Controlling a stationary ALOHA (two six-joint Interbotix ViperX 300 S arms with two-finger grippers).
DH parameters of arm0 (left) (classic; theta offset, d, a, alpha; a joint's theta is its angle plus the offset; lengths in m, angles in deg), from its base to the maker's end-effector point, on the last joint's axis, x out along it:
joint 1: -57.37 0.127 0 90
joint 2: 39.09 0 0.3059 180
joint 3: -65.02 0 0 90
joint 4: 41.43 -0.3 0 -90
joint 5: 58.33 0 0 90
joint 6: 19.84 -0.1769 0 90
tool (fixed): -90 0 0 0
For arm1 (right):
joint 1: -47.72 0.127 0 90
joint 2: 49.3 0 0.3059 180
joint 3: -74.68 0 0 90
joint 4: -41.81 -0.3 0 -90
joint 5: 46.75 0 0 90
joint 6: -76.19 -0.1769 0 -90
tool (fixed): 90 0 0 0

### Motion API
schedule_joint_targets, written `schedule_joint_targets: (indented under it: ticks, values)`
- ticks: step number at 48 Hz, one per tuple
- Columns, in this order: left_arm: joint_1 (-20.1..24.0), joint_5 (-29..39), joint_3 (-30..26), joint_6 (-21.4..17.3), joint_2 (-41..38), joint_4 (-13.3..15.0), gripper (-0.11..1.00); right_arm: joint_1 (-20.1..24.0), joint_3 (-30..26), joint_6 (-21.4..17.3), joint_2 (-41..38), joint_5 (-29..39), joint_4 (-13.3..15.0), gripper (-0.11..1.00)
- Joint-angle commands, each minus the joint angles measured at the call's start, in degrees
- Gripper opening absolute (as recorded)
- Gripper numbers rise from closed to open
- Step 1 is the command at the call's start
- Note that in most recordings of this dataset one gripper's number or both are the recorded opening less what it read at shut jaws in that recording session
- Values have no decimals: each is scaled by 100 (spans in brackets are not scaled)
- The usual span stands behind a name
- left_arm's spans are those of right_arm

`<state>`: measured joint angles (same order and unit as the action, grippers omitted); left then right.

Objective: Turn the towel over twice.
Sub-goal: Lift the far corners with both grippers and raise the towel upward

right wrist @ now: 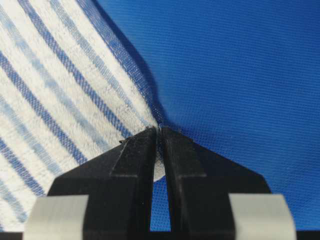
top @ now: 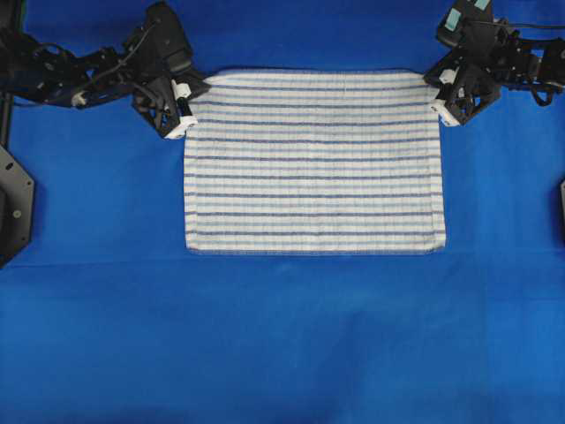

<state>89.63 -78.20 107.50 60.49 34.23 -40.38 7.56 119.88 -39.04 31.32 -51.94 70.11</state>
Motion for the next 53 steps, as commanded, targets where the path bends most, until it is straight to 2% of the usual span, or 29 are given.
schedule_joint_targets:
  ticks: [1,19,32,44,53]
  values:
    - [70,97,-105,9,422,0,3,-35,-114,0,308,53,-9,7]
    - [501,914,-633,-272,1652,0,3,-237,-861,70,1301,1090,88,7]
    - [773,923,-993,-325,1995,0,3,-299,-1424,70,1811,1477,431,7]
    - [817,940,-1327,-334,2259,0,3,-308,-1793,62,2109,1564,545,7]
    - [791,940,-1336,-334,2602,0,3,-299,-1898,62,2364,1661,571,7]
